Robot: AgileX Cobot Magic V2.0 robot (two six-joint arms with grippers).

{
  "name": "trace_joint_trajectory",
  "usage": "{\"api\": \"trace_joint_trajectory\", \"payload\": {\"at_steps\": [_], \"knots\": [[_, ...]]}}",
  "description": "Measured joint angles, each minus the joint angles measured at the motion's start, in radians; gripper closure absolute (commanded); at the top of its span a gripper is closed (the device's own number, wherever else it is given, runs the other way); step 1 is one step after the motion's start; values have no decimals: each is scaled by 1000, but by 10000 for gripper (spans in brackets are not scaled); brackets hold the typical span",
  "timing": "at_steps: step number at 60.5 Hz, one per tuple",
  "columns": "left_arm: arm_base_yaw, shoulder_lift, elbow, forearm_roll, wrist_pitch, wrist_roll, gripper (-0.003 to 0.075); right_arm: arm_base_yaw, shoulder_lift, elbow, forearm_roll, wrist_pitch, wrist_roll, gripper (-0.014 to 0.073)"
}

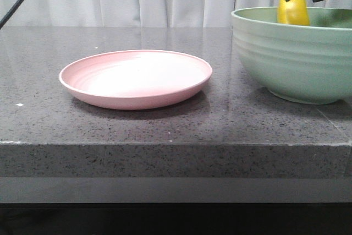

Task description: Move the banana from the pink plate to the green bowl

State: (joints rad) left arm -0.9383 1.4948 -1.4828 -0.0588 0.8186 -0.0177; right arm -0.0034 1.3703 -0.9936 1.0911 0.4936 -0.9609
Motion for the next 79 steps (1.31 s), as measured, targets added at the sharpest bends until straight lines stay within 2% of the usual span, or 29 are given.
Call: {"api": "trace_joint_trajectory", "payload": {"at_steps": [7, 15, 20, 28, 32, 39, 47, 65, 79], "knots": [[27, 0, 0, 59, -9, -40, 302, 0, -36, -7, -51, 37, 161, 391], [115, 0, 0, 123, -15, -76, 496, 0, -67, -58, -199, 152, 380, 538], [190, 0, 0, 135, -22, -88, 612, 0, -72, -114, -317, 245, 513, 561], [310, 0, 0, 140, -35, -111, 738, 0, -72, -203, -513, 405, 708, 560], [366, 0, 0, 142, -35, -113, 741, 0, -72, -241, -598, 482, 776, 566], [455, -19, 19, 157, -40, -117, 741, 0, -77, -275, -736, 575, 843, 669], [537, -96, 99, 161, -65, -123, 741, 0, -108, -263, -839, 592, 867, 652], [700, -412, 361, 167, -93, -145, 741, 0, -353, -76, -871, 394, 862, 652], [744, -721, 616, 168, -147, -147, 741, 57, -645, 174, -871, 175, 820, 652]]}}
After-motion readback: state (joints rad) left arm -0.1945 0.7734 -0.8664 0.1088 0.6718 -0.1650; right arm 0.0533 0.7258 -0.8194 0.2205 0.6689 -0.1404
